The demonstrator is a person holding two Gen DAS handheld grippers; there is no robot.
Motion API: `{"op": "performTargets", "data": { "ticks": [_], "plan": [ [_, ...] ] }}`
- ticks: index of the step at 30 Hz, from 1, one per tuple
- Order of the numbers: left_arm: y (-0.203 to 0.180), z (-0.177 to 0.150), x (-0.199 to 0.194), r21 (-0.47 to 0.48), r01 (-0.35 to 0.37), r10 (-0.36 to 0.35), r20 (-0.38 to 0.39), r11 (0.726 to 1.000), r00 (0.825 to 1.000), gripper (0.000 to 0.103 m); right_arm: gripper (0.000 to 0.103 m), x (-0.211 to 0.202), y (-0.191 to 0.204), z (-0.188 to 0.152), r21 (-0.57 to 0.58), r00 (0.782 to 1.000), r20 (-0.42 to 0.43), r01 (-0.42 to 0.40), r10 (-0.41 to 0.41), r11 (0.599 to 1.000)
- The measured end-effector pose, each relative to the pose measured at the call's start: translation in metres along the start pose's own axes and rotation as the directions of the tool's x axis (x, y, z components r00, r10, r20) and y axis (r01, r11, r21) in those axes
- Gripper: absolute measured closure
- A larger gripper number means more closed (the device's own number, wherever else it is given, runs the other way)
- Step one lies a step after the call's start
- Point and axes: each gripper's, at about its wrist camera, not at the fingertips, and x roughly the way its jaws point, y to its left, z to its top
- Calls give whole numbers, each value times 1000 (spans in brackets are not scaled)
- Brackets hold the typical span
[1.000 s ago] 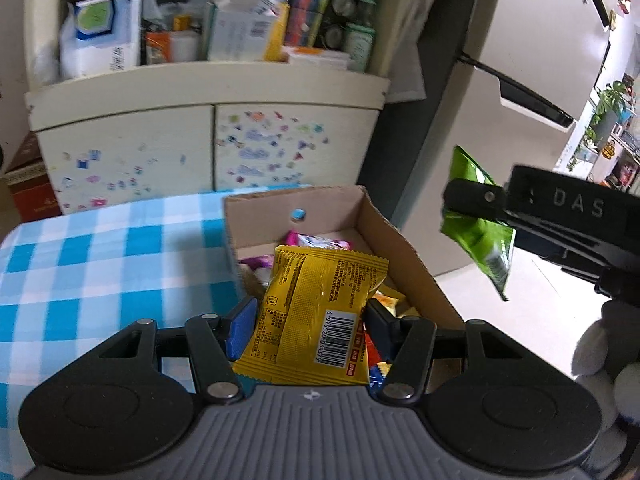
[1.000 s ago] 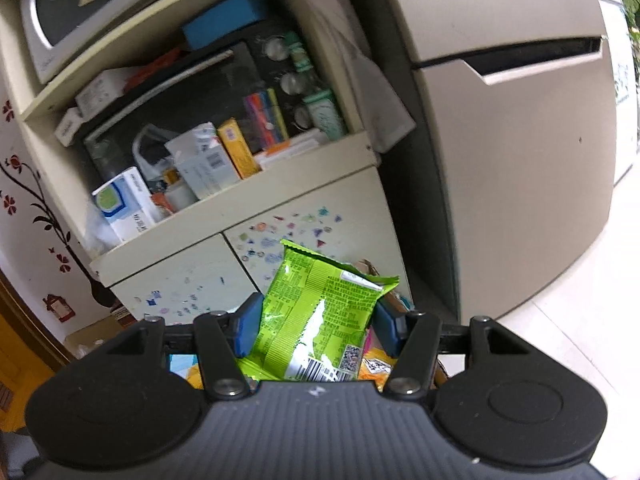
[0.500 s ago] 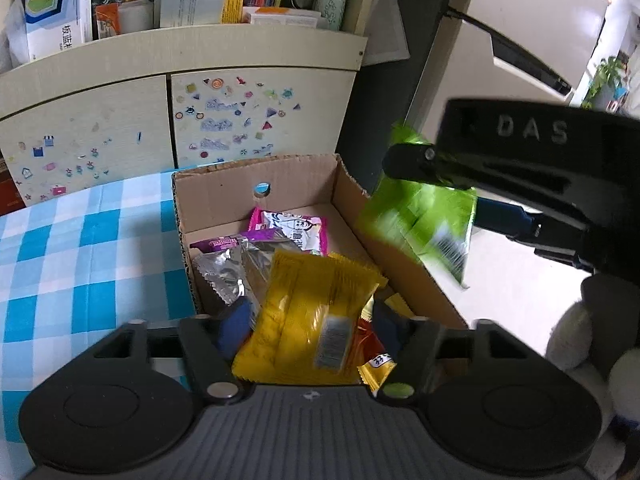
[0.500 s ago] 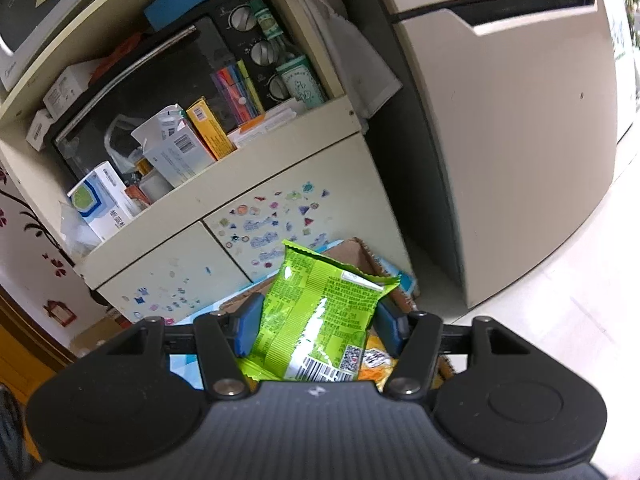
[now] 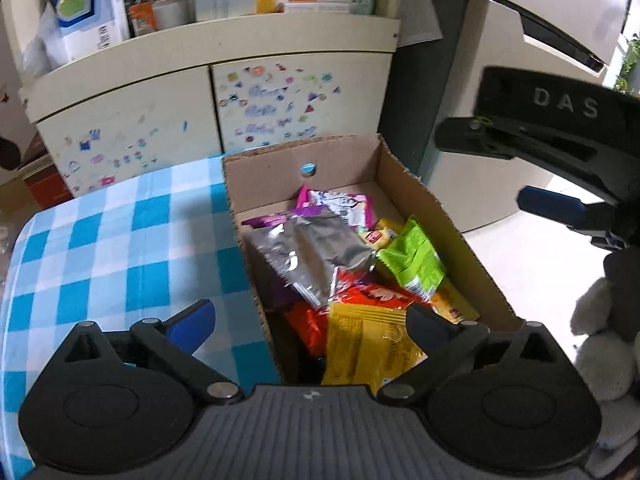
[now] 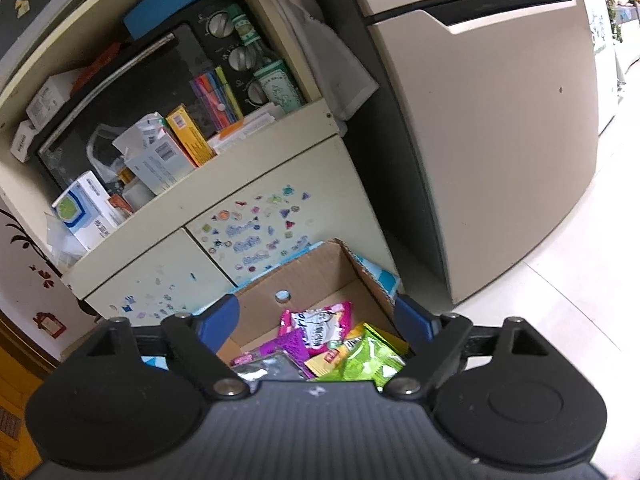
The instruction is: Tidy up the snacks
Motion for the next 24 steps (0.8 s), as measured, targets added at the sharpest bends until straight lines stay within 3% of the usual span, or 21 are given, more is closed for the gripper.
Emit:
{"op": "performTargets", "data": {
  "ticks": [14,24],
  "plan": [
    [9,-3,-22,-18,-39,39,7,999,999,0,12,-7,9,-11,-53,998,-25,57,-58,997],
    [34,-7,-33,-95,-87,87,-6,992,996,0,12,-15,19,-21,-85,995,-33,93,-96,992]
  ]
}}
